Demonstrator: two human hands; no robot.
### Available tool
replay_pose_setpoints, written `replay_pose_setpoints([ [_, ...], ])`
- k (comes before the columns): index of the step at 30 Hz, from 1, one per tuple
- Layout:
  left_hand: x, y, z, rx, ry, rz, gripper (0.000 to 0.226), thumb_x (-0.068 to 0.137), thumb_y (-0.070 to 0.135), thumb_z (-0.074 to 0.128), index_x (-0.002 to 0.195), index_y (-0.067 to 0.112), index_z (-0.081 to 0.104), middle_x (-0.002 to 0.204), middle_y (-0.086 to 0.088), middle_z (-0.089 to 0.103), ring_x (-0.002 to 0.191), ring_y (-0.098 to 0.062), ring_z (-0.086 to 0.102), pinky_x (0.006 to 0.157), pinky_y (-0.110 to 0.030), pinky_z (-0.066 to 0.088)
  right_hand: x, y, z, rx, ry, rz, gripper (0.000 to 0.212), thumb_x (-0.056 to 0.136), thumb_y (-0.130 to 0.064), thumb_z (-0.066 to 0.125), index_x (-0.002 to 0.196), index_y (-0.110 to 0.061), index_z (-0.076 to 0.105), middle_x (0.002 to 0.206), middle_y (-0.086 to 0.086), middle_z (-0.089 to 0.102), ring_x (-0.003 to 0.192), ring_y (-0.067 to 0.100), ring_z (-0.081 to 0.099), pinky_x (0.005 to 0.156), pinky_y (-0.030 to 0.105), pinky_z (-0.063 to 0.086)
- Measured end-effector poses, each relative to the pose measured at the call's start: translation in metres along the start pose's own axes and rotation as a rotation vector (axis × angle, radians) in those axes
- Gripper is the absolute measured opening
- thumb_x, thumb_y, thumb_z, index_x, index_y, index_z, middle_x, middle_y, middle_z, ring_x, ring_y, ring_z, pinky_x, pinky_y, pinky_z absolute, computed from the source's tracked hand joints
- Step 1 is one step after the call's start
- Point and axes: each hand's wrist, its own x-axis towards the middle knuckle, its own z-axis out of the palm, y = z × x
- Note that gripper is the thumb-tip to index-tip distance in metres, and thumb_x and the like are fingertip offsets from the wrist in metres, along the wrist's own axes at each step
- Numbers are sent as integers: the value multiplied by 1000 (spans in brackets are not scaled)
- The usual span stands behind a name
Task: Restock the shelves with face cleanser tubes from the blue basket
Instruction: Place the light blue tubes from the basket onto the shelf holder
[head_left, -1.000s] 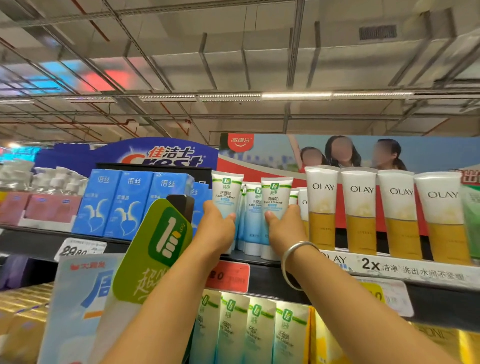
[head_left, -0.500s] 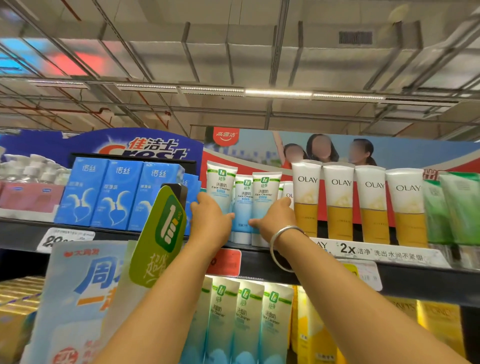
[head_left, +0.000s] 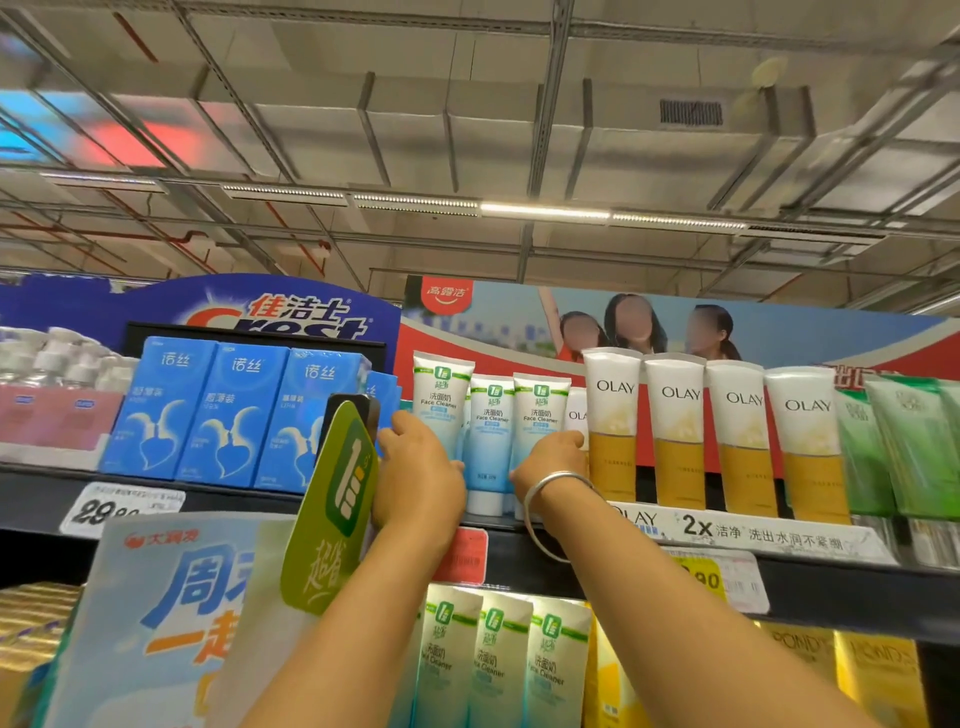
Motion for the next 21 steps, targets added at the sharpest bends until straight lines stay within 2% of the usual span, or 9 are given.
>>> replay_pose_setpoints([
  [3,3,7,-2,-4,5,12,54,87,24,63,124,2,31,132,-18,41,117,-37,49,86,-40,44,5,-5,-7,-5,26,-30,59,88,-9,51,139,1,22,145,21,27,132,34,32,107,38,31],
  [6,6,10,-3,-10,1,16,54,87,24,62,124,1,31,132,-18,41,117,-37,49,87,-40,43,12,-9,-7,81,55,7,51,91,-6,46,137,1,24,142,22,32,130,35,35,109,43,33],
  [9,7,10,-2,-12,-9,8,55,87,24,62,125,1,31,133,-18,41,117,-37,49,88,-40,43,11,-11,-5,121,69,64,51,90,-7,51,134,-3,25,138,20,38,127,34,41,107,45,38],
  [13,6,8,0,-39,-39,-17,54,87,22,62,126,2,30,133,-17,40,117,-36,49,87,-42,44,13,-5,-1,119,59,95,53,89,-7,52,134,-3,25,138,20,37,127,34,39,107,44,37],
  [16,5,4,2,-34,-39,-24,55,87,22,62,127,2,30,134,-17,40,117,-36,49,87,-42,44,12,-3,3,52,35,84,50,91,-6,48,135,-1,26,140,20,36,129,35,37,109,44,34],
  [19,6,1,2,-26,-34,-33,54,88,22,62,127,3,30,133,-17,40,117,-35,50,86,-41,45,7,-6,4,-70,12,103,65,86,-13,60,138,0,23,142,18,34,130,31,38,105,37,36],
  [21,7,1,2,-17,-31,-33,54,88,22,61,127,3,29,133,-16,41,117,-35,50,86,-41,45,4,-8,1,-111,-21,100,62,89,-15,55,140,0,21,142,17,34,131,30,37,106,35,35],
])
